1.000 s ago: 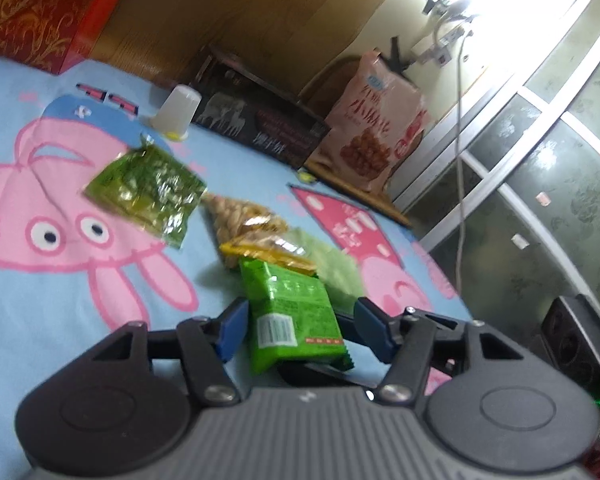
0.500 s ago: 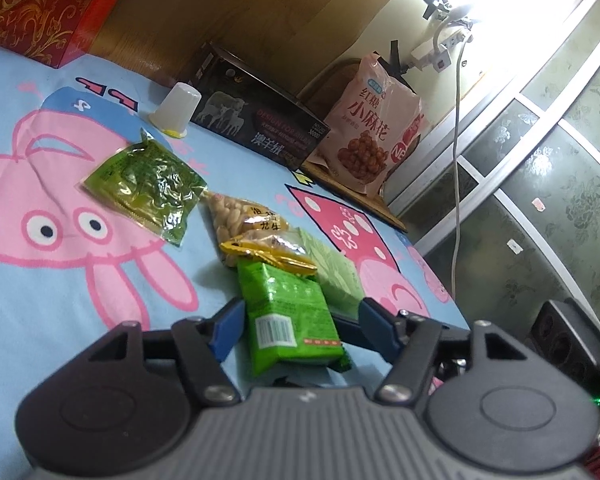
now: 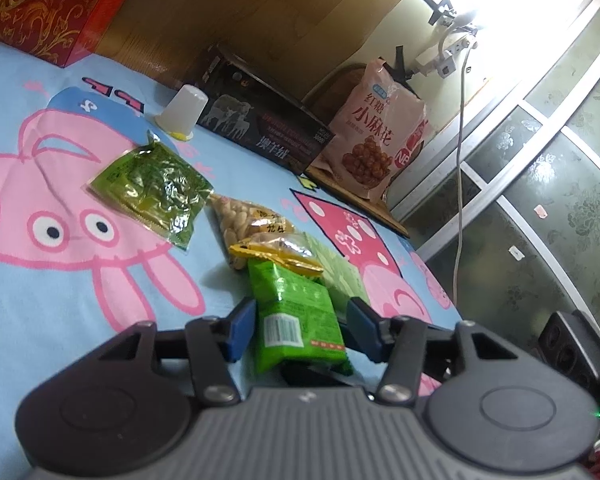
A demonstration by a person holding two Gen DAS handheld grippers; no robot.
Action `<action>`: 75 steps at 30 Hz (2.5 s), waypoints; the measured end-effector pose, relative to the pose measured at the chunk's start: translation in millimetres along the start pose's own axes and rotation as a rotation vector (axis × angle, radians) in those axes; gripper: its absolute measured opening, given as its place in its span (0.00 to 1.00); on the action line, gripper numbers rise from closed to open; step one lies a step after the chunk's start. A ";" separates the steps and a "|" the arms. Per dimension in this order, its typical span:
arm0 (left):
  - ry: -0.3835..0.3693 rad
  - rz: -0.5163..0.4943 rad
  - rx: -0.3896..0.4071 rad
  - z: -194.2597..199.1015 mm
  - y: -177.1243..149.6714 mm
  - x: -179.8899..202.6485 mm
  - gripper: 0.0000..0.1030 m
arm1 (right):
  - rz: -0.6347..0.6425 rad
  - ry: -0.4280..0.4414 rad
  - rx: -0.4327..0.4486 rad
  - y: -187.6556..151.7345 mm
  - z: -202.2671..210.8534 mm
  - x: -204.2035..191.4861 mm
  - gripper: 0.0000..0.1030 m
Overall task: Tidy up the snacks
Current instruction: 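Close the right gripper on the bright green snack pack and lift it, then lower the green snack pack into the dark tin and release it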
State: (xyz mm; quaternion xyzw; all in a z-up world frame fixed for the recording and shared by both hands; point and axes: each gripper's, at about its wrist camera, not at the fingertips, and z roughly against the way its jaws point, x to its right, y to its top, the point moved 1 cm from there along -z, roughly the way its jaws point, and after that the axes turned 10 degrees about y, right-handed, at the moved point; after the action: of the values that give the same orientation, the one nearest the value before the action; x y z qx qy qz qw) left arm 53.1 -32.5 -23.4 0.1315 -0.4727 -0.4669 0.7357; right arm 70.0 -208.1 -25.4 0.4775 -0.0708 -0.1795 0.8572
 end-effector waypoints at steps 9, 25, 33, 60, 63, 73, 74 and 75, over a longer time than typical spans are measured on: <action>-0.001 -0.065 0.065 11.8 -4.3 10.8 0.46 | 0.040 -0.025 0.045 -1.0 7.4 -5.7 0.44; -0.003 0.009 -0.018 -0.8 -1.2 -1.3 0.53 | -0.051 0.022 -0.001 -4.6 6.3 1.4 0.48; -0.060 -0.047 -0.008 3.6 -4.3 7.3 0.25 | 0.043 0.073 -0.004 -2.3 0.1 -22.4 0.21; -0.133 0.055 -0.049 7.9 -2.0 20.5 0.26 | -0.038 0.031 0.134 -5.9 36.1 -1.1 0.19; -0.138 0.024 -0.065 1.3 15.8 29.5 0.26 | -0.032 0.032 0.163 0.8 39.5 4.7 0.20; -0.080 -0.144 -0.054 -73.8 120.6 68.9 0.27 | -0.084 -0.013 0.268 57.5 8.2 78.3 0.21; -0.071 -0.152 -0.045 -84.2 134.9 71.1 0.27 | -0.096 -0.017 0.275 69.3 0.6 93.9 0.21; -0.062 -0.158 -0.036 -94.1 147.8 72.7 0.28 | -0.106 -0.017 0.282 80.2 -6.2 107.5 0.21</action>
State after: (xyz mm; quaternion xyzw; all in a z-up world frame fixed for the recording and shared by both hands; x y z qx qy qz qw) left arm 221.8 -36.6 63.3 0.1406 -0.4748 -0.5359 0.6838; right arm 190.6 -205.1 33.6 0.5946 -0.0770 -0.2168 0.7704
